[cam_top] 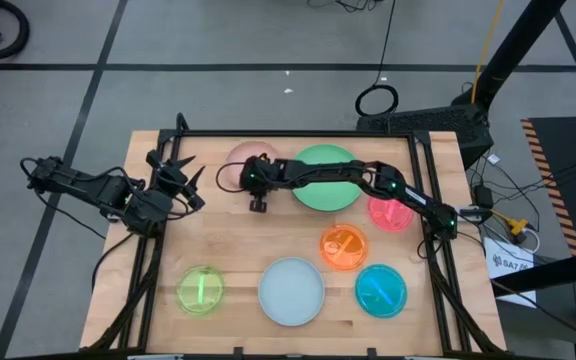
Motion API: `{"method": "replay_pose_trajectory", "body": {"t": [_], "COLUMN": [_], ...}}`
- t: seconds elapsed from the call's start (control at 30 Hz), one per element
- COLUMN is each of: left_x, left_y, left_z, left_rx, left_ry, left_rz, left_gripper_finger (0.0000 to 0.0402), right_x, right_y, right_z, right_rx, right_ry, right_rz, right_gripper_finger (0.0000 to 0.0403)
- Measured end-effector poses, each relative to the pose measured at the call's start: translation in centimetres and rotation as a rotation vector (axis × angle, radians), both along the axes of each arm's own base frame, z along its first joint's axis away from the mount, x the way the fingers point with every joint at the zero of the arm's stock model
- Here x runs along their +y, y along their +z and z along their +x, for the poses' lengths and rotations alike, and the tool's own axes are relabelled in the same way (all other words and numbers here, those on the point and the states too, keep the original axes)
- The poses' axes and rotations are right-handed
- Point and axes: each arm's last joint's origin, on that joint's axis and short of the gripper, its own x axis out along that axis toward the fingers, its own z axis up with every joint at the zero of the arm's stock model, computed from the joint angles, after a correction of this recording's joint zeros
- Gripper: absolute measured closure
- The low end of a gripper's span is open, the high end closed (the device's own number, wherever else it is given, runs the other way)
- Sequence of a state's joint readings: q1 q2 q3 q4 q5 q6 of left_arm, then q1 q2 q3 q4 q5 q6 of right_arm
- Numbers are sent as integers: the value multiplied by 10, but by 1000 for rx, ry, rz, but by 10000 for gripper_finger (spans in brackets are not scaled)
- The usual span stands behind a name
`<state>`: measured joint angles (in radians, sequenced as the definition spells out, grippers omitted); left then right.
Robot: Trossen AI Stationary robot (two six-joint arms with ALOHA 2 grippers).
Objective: Stack plastic plates
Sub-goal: Stack the light orange plate on top of the green plate
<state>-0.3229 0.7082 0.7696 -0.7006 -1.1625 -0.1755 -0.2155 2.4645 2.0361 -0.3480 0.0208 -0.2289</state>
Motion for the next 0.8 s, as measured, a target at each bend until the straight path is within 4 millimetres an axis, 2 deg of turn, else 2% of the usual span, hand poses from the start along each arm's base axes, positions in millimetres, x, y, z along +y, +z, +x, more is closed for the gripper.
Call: {"method": "replay_pose_trajectory", "body": {"t": [0.2,0.33,0.6,0.73,0.8], "left_x": [0,0,0,0,-1], "left_y": [0,0,0,0,-1], "left_z": [0,0,0,0,0], "left_rx": [-10,-16,-33,-44,-49], "left_ry": [3,5,9,8,-1], "left_rz": [-8,-13,-27,-43,-55], "left_gripper_finger": [229,229,229,229,229], "right_x": [18,30,43,47,49], "right_y": [23,57,123,144,145], "right_z": [0,-8,-47,-71,-82], "right_rx": [-9,-17,79,155,186], "right_ry": [45,58,34,-6,-28], "right_rz": [-77,-115,-99,-52,-32], "right_gripper_finger": [394,398,399,399,399]}}
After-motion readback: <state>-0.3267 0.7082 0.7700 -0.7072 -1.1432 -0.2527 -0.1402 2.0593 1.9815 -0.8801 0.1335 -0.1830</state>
